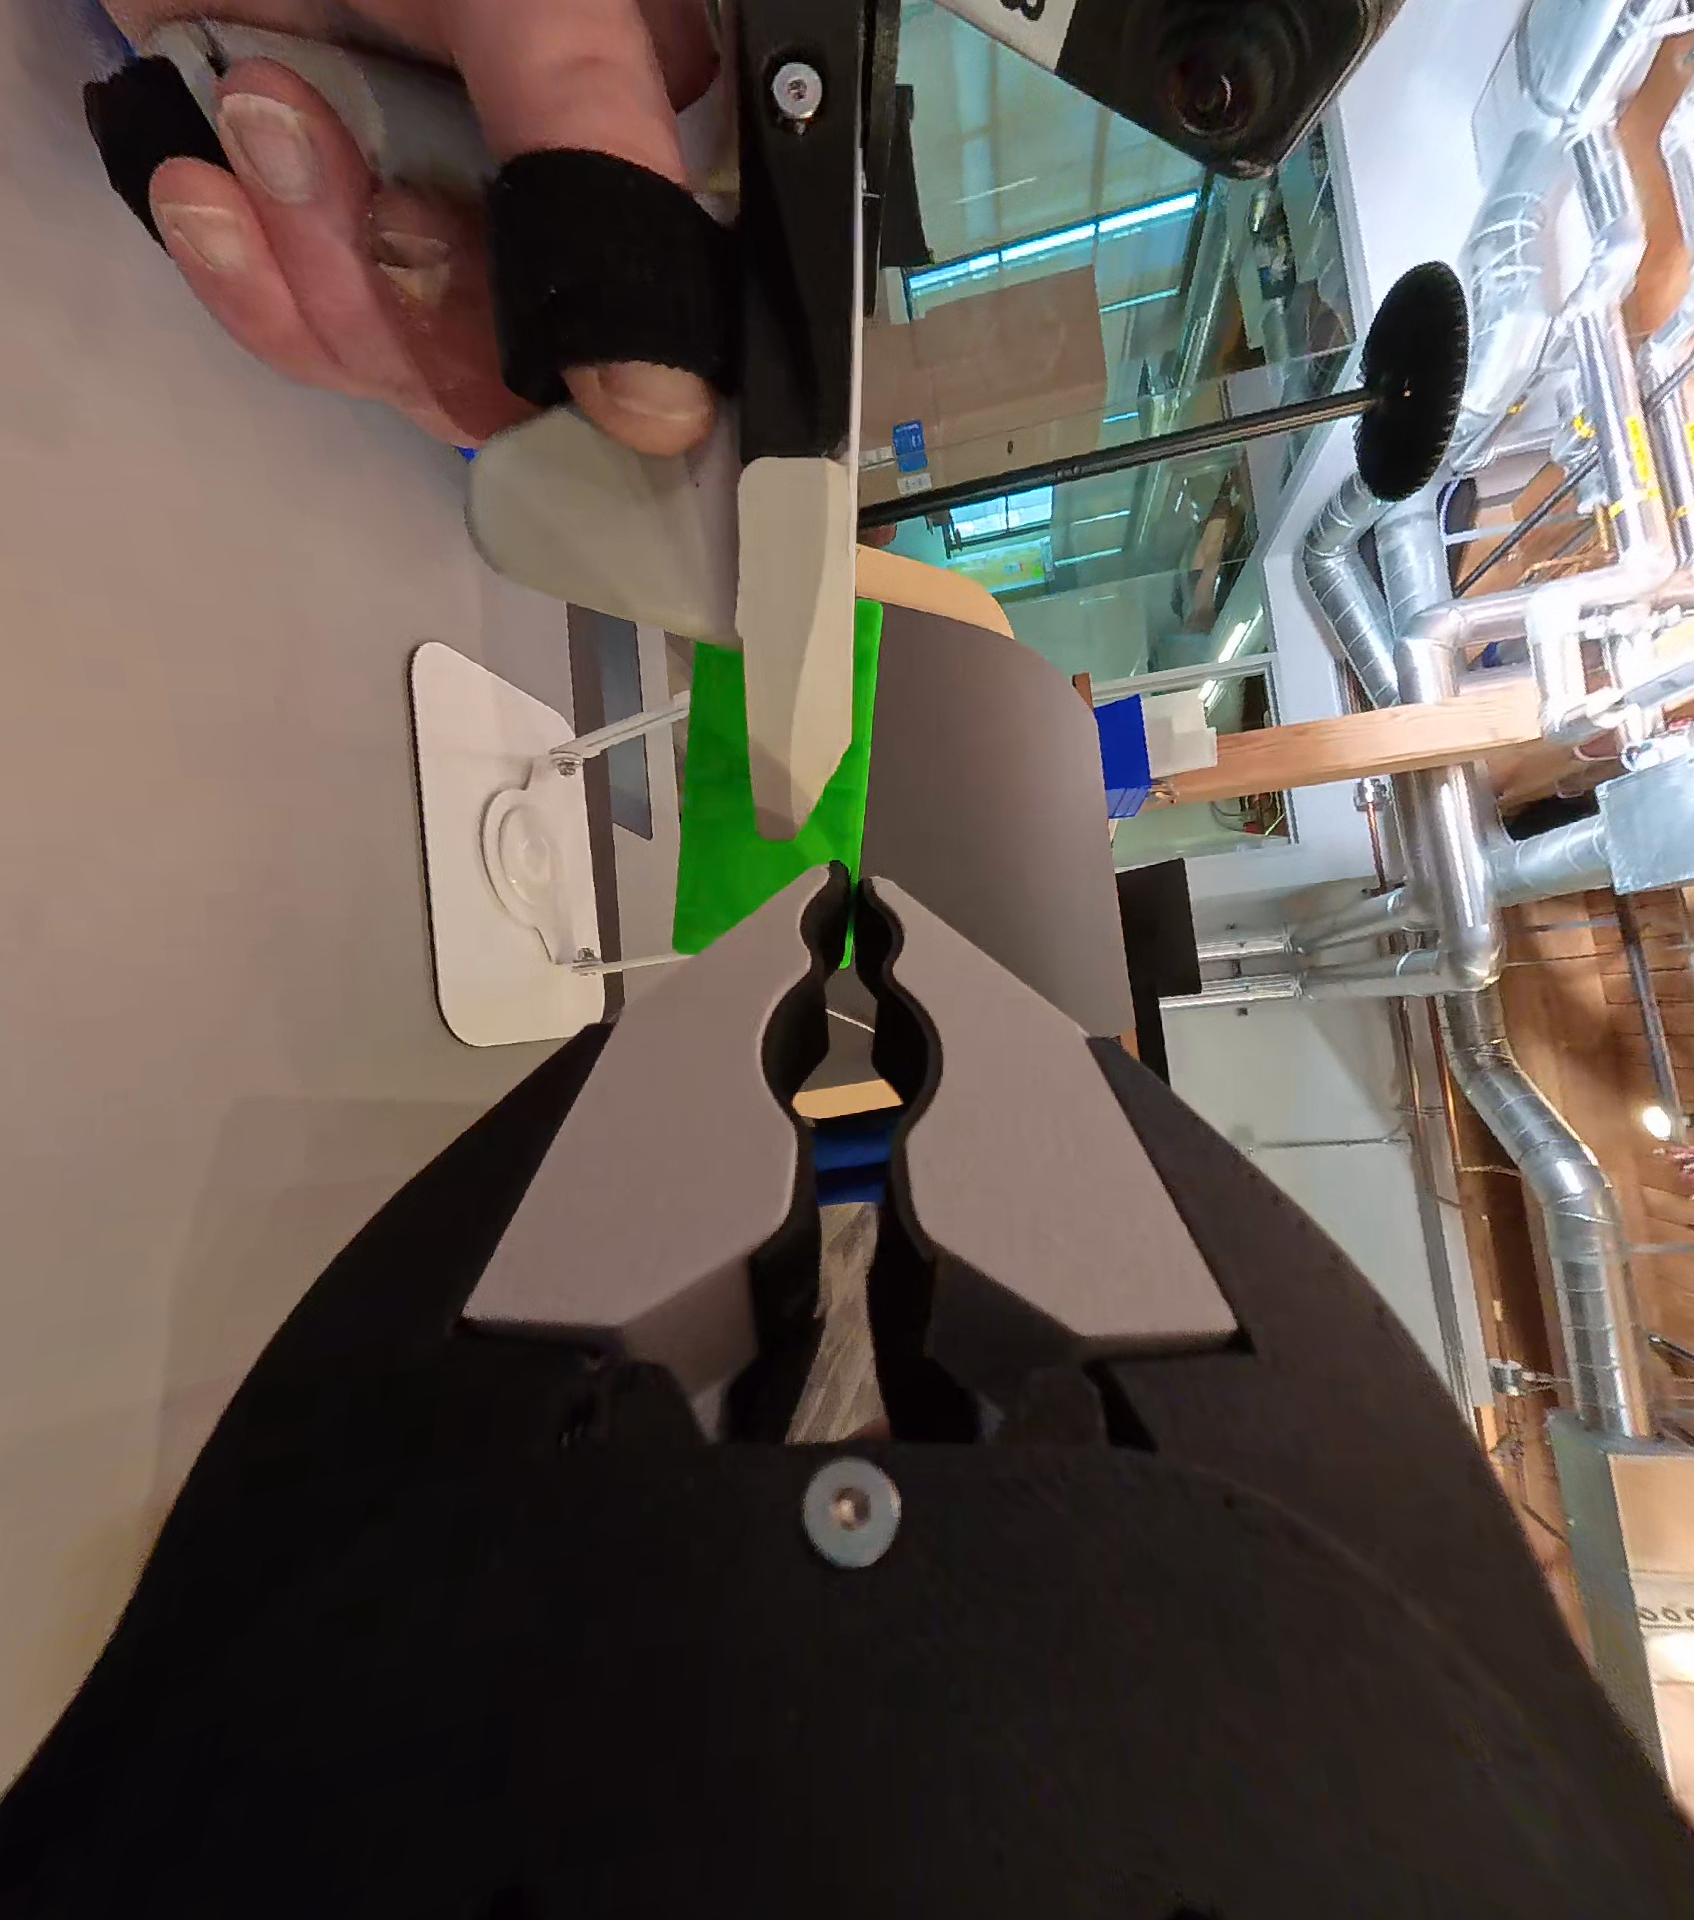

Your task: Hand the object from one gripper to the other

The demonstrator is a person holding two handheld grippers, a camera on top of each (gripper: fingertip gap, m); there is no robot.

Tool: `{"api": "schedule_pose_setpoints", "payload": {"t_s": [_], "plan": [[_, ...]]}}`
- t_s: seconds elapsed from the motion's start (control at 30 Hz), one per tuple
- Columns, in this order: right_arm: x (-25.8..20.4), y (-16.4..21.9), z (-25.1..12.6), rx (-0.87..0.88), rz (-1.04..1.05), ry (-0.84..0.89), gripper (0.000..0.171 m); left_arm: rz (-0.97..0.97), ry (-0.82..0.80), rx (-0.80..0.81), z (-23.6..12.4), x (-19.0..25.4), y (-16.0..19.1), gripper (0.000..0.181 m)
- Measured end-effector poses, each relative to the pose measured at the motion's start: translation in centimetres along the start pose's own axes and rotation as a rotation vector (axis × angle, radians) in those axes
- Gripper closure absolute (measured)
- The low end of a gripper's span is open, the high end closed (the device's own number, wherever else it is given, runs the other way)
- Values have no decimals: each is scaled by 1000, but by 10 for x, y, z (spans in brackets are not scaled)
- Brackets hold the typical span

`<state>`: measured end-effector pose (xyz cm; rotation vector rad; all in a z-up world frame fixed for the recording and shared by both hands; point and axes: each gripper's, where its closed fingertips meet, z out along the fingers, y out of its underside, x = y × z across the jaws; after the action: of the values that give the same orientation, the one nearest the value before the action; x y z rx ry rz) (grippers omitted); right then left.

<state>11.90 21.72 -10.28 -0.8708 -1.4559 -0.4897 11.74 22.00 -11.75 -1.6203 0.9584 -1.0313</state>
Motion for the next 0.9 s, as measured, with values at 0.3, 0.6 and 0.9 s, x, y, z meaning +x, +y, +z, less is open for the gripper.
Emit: {"api": "schedule_pose_setpoints", "payload": {"t_s": [0.3,0.6,0.9], "plan": [[19,14,-9,60,456,85,143,-45,-47,208,-10,-12,-13,136],[-26,8,3,108,702,24,125,-260,78,418,-10,-17,-15,136],[-15,8,15,219,907,-15,87,-397,310,510,-7,7,-16,136]]}}
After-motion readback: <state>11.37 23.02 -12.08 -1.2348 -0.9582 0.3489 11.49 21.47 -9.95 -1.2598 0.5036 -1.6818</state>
